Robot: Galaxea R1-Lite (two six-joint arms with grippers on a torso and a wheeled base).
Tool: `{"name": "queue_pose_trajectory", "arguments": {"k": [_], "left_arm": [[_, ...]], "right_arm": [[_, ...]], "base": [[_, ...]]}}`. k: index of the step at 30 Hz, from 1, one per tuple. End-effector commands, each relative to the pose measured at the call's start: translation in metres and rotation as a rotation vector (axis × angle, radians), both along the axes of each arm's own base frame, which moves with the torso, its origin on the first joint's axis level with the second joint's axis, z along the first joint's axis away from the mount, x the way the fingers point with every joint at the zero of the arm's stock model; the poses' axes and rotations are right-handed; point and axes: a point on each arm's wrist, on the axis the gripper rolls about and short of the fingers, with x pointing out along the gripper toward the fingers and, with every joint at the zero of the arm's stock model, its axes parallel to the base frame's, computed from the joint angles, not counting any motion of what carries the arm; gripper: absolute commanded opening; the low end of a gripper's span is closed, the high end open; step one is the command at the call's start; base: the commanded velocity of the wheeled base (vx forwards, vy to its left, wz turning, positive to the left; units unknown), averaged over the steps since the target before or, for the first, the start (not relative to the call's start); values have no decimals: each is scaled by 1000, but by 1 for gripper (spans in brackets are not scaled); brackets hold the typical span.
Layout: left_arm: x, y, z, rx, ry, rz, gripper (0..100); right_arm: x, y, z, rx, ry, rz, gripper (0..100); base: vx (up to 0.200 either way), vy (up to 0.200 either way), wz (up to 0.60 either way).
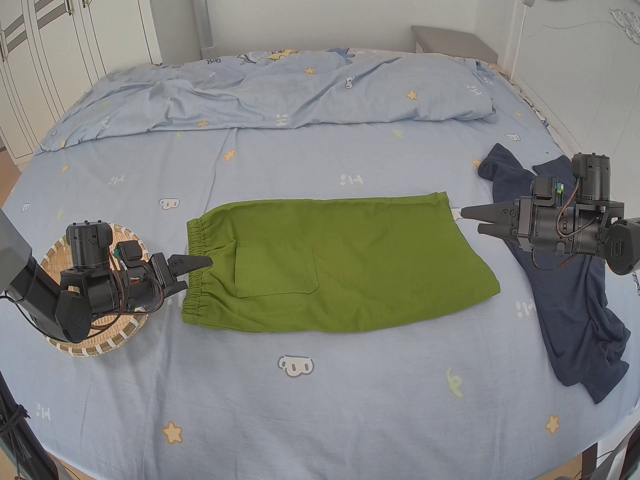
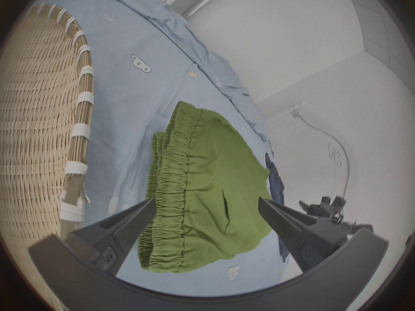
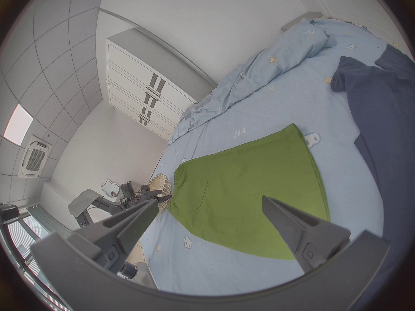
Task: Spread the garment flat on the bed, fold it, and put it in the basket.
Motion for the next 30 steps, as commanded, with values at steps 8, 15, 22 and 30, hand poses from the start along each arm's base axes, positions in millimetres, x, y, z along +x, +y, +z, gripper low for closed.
{"name": "queue_pose_trajectory", "arguments": {"k": [8, 15, 22, 30], "left_arm": [[2, -6, -21, 88, 20, -1, 100], [3, -3, -27, 148, 8, 6, 100], [9, -7, -37, 140, 31, -3, 100], [16, -16, -29, 84, 25, -7, 100]], "right_arm": [[1, 0, -1, 1, 3, 3, 100], [2, 1, -3, 0, 8, 6, 100], [1, 2, -3, 0, 8, 8, 100], [1, 2, -3, 0, 8, 8, 100]], "base": [[0, 0, 0], [0, 0, 0], [0, 0, 0], [0, 0, 0]]}}
